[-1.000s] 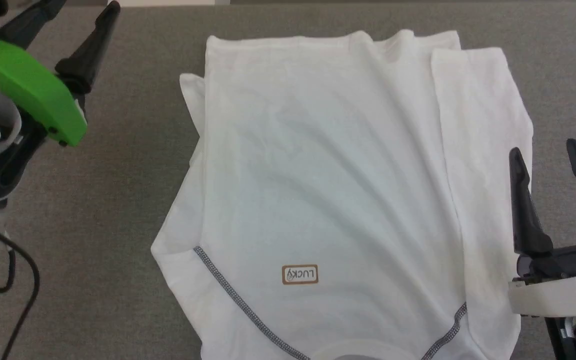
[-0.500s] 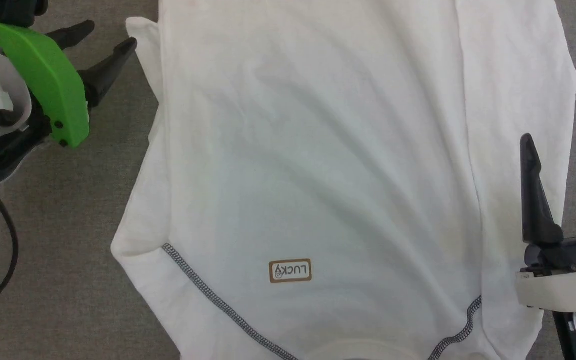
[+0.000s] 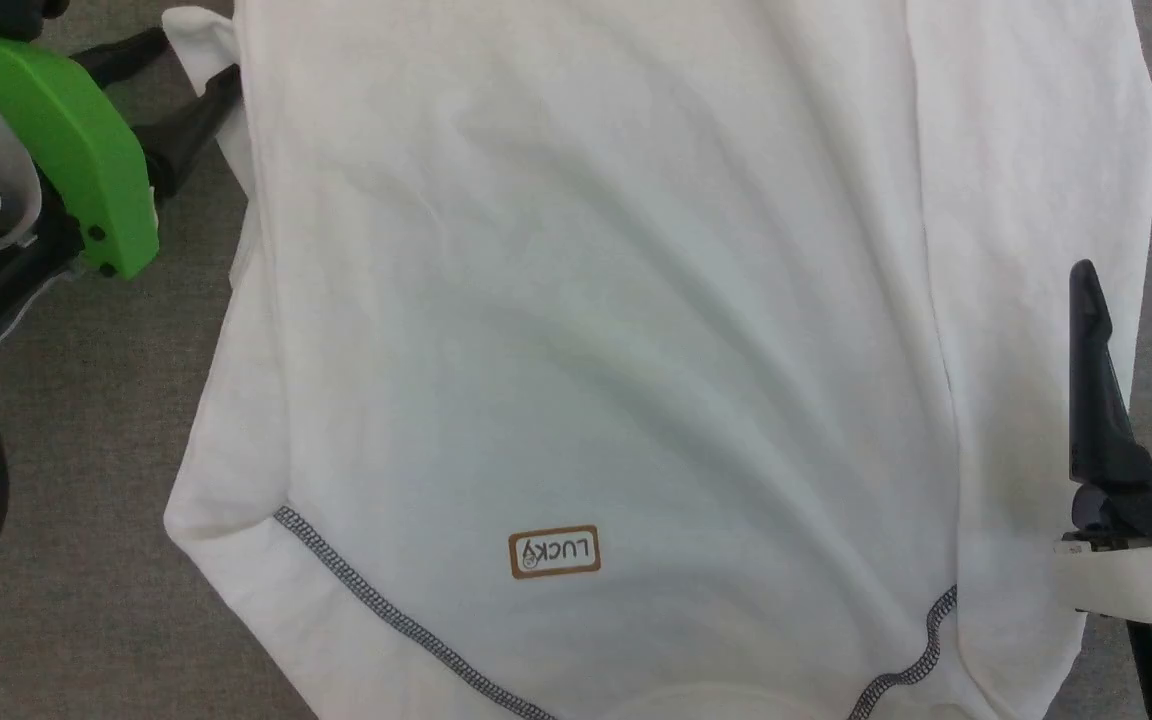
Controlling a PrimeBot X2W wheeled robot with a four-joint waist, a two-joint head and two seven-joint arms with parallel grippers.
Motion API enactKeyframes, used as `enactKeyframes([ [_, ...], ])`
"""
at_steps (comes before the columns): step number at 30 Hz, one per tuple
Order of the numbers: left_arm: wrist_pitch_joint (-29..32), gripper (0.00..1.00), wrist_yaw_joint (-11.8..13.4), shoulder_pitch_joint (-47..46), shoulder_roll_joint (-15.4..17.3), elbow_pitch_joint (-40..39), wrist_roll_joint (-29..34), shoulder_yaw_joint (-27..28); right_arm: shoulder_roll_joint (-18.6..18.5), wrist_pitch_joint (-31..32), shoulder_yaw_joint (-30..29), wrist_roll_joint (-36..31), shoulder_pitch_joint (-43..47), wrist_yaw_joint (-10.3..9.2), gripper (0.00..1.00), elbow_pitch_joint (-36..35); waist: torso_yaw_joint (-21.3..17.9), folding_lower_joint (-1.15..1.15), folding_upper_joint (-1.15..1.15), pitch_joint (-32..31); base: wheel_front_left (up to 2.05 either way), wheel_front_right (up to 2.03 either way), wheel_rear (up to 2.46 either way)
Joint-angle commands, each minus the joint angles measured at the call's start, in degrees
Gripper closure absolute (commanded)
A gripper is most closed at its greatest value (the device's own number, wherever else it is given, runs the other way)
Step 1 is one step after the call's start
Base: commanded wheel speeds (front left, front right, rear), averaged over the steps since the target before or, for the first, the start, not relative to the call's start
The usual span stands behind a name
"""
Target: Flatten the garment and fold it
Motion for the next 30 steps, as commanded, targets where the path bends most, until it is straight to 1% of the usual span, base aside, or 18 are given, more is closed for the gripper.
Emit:
enactKeyframes([
  [1,-0.17,1.00,-0.21,-0.87,0.04,0.41,-1.17,-0.94,0.07,0.03,-0.25,0.38,-0.87,-0.09,0.00,-0.47,-0.15,-0.01,0.00,0.39,0.00,0.00,0.00],
  [4,-0.92,1.00,-0.22,-1.15,0.26,0.74,-2.12,-1.99,0.07,0.10,-0.44,0.38,-0.97,-0.09,0.00,-0.35,-0.08,-0.01,0.00,0.42,0.00,0.00,0.00],
  [7,-3.55,1.00,-0.22,-1.22,0.03,2.18,-3.18,-1.41,0.07,0.11,-0.54,0.61,-1.10,-0.09,0.00,0.08,0.18,-0.01,0.00,-0.51,0.00,0.00,0.00],
  [8,-4.97,1.00,-0.22,-1.18,-0.15,3.05,-3.70,-1.06,0.07,0.09,-0.79,0.71,-1.09,-0.09,0.00,0.45,0.56,-0.01,0.00,-1.64,0.00,0.00,0.00],
  [12,-7.37,1.00,-0.15,-0.50,-0.23,4.44,-5.40,0.50,0.07,0.04,-1.35,0.83,-0.78,-0.09,0.00,1.24,1.67,-0.01,0.00,-5.16,0.00,0.00,0.00],
  [17,-9.64,1.00,0.36,2.20,1.54,3.94,-7.07,2.46,0.07,0.06,-2.18,1.35,-0.09,-0.09,0.00,2.44,2.83,-0.01,0.00,-10.71,0.00,0.00,0.00],
  [19,-10.36,1.00,0.96,3.84,2.61,2.94,-7.80,3.28,0.07,0.14,-2.43,1.67,0.40,-0.09,0.00,2.92,3.11,-0.01,0.00,-12.86,0.00,0.00,0.00],
  [23,-12.28,1.00,2.67,9.51,6.32,-0.31,-10.28,5.80,0.07,0.16,-3.28,2.69,2.10,-0.09,0.00,3.85,3.62,-0.01,0.00,-17.90,0.00,0.00,0.00],
  [30,-16.83,1.00,5.16,22.28,14.36,-4.76,-15.97,11.43,0.07,0.19,-5.28,4.33,5.86,-0.09,0.00,4.83,4.69,-0.01,0.00,-23.71,0.00,0.00,0.00],
])
